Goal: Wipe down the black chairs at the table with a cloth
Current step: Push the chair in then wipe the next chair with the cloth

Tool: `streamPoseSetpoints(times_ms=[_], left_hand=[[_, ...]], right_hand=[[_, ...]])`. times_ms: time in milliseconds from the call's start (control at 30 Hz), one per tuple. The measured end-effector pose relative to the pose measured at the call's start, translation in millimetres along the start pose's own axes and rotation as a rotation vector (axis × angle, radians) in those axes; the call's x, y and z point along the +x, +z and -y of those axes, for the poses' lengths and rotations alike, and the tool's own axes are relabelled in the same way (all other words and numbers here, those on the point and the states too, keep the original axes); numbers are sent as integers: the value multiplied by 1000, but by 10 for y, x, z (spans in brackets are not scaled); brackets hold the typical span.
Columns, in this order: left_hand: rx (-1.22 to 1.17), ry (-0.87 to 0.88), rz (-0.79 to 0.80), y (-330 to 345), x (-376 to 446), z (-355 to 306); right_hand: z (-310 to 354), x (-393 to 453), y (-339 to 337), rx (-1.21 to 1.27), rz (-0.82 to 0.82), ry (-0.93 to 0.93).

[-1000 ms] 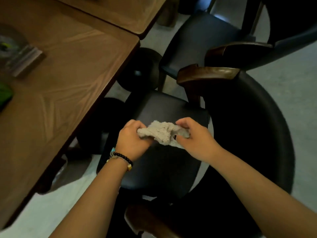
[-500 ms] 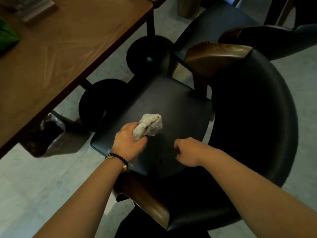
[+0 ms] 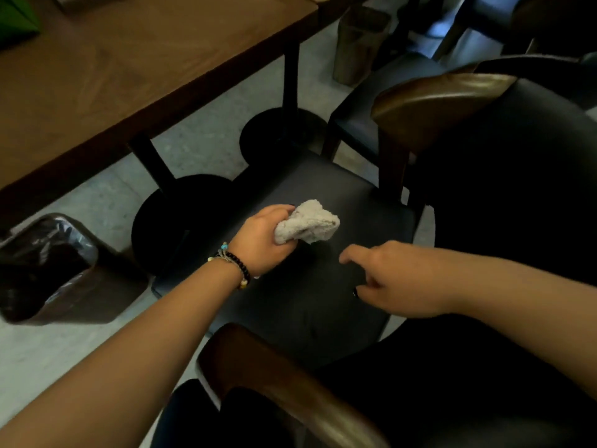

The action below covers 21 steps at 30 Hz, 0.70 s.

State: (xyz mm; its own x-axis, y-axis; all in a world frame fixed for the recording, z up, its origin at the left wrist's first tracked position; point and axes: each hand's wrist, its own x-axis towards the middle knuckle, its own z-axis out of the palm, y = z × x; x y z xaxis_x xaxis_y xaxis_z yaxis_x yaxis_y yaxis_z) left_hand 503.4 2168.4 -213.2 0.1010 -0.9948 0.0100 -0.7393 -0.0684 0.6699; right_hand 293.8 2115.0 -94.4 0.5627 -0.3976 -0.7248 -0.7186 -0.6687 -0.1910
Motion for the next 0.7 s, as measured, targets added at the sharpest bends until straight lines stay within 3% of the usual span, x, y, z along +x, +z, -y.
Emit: streamPoseSetpoints(times_ms=[300, 567, 700], left_hand=[[-155, 127, -195, 239, 101, 171], [-306, 83, -498, 58, -76, 131], [-367, 91, -468, 7, -376, 61]], right_hand=[[336, -250, 2, -298, -2, -92], [417, -277, 31, -400, -226, -169], [501, -355, 80, -417, -264, -239]])
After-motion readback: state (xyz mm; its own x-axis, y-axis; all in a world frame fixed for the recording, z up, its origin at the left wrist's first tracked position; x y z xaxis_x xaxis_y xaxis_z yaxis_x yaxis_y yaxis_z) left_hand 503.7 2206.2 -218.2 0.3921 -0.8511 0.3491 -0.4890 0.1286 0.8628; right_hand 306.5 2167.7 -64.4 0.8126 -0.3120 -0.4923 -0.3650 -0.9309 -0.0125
